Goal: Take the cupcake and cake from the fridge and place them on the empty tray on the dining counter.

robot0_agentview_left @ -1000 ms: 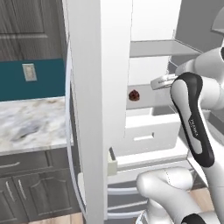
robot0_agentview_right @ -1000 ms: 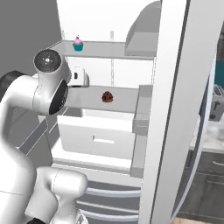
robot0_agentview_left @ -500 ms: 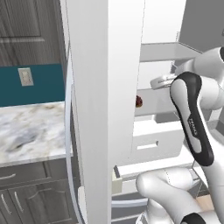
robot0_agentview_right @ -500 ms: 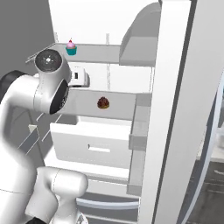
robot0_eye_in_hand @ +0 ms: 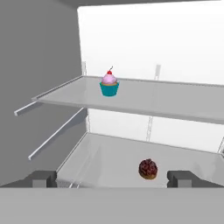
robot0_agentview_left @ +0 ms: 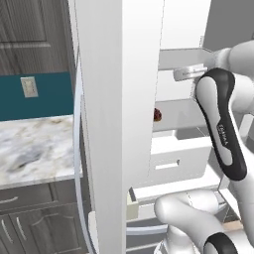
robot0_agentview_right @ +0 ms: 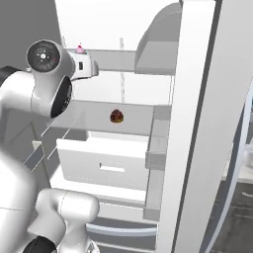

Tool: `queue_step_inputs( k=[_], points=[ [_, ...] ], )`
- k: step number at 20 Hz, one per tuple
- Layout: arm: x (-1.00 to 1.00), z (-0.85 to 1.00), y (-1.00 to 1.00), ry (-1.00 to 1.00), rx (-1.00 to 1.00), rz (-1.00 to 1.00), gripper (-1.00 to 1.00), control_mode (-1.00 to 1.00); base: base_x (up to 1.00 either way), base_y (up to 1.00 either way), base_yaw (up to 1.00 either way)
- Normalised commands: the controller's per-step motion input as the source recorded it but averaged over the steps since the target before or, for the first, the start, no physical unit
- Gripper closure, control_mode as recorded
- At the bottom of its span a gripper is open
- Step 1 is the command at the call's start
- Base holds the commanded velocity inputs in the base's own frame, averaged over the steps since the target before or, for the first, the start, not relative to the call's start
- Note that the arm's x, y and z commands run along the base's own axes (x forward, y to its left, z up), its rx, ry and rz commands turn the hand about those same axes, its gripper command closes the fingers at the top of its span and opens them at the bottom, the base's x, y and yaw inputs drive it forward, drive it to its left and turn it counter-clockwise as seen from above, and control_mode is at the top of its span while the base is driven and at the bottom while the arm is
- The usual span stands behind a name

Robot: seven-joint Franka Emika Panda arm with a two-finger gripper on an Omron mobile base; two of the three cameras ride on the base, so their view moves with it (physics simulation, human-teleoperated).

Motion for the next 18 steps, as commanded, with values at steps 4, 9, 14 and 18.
queue_step_inputs(
  k=[4,9,14,18],
  points=[
    [0.20,0.50,0.14,-0.01,0.00,0.00,-1.00,-1.00,0.00,0.00,0.00],
    [0.31,0.05,0.15,0.00,0.00,0.00,-1.00,-1.00,0.00,0.00,0.00],
    [0.42,0.00,0.35,0.00,0.00,0.03,-1.00,-1.00,0.00,0.00,0.00],
    [0.64,-0.05,0.50,0.00,-0.01,0.00,-1.00,-1.00,0.00,0.00,0.00]
  ],
)
